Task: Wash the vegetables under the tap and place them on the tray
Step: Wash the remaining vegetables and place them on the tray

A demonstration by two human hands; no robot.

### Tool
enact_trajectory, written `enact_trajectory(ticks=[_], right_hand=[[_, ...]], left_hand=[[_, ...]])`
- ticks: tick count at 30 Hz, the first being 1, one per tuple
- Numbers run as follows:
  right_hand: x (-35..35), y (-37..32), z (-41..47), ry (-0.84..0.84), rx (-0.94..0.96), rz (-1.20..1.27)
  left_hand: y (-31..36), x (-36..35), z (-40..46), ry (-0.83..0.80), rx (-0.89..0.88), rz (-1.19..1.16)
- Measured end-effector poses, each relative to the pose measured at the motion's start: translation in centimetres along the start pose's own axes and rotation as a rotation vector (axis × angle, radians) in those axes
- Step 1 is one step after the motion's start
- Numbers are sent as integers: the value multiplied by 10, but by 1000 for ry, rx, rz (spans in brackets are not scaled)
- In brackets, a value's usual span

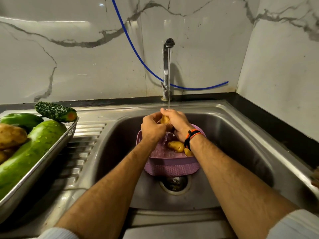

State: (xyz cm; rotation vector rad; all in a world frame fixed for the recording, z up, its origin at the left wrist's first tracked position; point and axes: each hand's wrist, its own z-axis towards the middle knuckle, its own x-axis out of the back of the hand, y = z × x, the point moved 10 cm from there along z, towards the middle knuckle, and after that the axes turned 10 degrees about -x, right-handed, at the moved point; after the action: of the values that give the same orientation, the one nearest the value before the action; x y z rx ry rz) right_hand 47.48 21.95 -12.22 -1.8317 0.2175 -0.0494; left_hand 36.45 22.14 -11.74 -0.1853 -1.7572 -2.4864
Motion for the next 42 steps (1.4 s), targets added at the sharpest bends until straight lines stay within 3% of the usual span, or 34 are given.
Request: enact_trajectory(ticks=[3, 9, 11, 16, 21, 26, 32, 37, 42], right_hand=[[10, -1, 4, 80, 22, 52], [15, 5, 12, 78, -26, 339], [14, 5, 13, 89, -14, 264], [17, -12, 9, 290, 185, -230], [11, -8, 8, 236, 161, -78], [-3, 0, 11, 151, 96, -73], [-6, -8, 4, 230, 190, -194], [12, -10, 5, 216, 118, -49], [-10, -14, 0, 170, 237, -222]], left_hand=[[-3, -2, 1, -35, 24, 33], [-15, -16, -9, -85, 260, -302], [-19, -11, -7, -14, 259, -300], [-27, 5, -6, 181, 281, -307], [-27, -7, -11, 166, 394, -567], [-19, -28, -12, 58, 346, -668], [-16, -19, -12, 185, 289, -595], [-7, -25, -15, -19, 313, -617], [-20, -19, -13, 256, 317, -629]])
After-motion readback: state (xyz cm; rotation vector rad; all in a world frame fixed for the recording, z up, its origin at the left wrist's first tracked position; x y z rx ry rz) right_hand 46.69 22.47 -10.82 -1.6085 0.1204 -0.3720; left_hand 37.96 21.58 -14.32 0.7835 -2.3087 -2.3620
